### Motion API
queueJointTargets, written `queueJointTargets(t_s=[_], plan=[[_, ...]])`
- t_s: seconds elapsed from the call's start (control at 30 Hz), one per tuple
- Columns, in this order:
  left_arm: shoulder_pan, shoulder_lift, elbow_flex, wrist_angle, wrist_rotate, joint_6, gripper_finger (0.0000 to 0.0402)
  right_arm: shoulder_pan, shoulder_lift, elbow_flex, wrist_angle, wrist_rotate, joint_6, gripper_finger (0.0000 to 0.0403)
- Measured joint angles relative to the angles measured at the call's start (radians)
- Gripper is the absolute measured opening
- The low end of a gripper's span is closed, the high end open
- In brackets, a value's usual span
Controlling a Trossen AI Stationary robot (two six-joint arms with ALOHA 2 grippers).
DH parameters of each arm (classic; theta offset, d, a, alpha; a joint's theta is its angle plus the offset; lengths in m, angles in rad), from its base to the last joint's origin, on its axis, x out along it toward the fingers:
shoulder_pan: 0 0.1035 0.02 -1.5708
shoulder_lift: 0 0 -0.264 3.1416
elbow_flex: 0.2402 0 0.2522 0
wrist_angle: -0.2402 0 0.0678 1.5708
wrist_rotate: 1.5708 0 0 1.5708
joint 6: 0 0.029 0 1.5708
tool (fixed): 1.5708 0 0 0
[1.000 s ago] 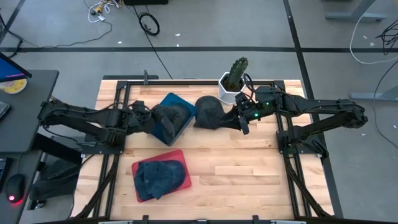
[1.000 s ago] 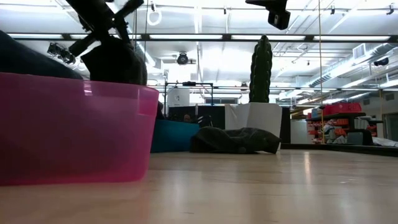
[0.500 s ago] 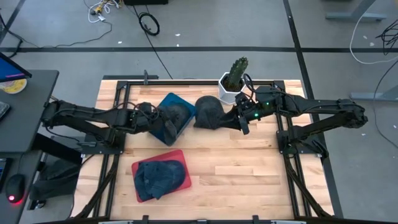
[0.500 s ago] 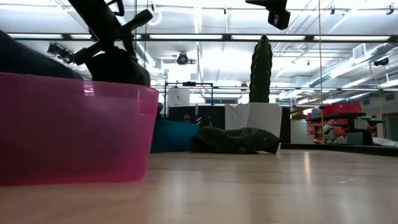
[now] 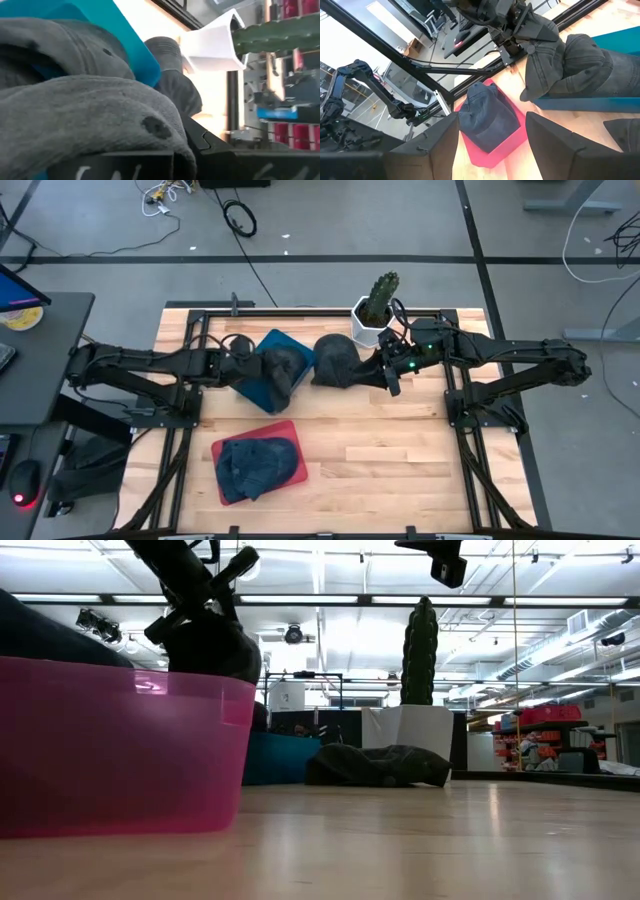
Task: Pick & Place hat
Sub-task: Put the right black cap into the blue bin
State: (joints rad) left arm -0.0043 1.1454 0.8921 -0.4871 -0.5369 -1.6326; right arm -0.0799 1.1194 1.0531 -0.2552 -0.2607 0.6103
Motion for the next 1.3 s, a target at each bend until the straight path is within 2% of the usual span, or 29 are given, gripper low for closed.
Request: queueJointTargets(t_s=[0.2,0.33,0.53,0.63,0.77,0.93,1.1,1.3], plan=[[0.045,0.038,0.000,-0.069,0.056,0.025,0.0002,0.000,0.000,0.000,0.000,0.002,-0.002,0.0231],[0.069,0.088,0.001,-0.008,0.081,0.045,0.0002,0.000,0.000,0.000,0.000,0.002,-0.005,0.0231],[0.097,0.153,0.000,0.199,0.096,0.106,0.0002,0.000,0.002,0.000,-0.003,0.002,-0.006,0.0231],[0.108,0.163,0.000,0.205,0.098,0.126,0.0002,0.000,0.002,0.000,-0.008,0.002,-0.005,0.0231],[0.100,0.163,0.001,0.151,0.123,0.128,0.0002,0.000,0.002,0.000,-0.016,0.002,0.002,0.0231],[0.065,0.145,0.001,-0.031,0.180,0.098,0.0002,0.000,0.002,0.000,-0.018,0.003,0.003,0.0231],[0.031,0.114,0.000,-0.209,0.187,0.056,0.0002,0.000,0.002,0.000,-0.021,0.013,0.004,0.0231],[0.035,0.115,0.000,-0.283,0.187,0.047,0.0002,-0.005,0.002,0.000,-0.024,0.018,0.000,0.0231]])
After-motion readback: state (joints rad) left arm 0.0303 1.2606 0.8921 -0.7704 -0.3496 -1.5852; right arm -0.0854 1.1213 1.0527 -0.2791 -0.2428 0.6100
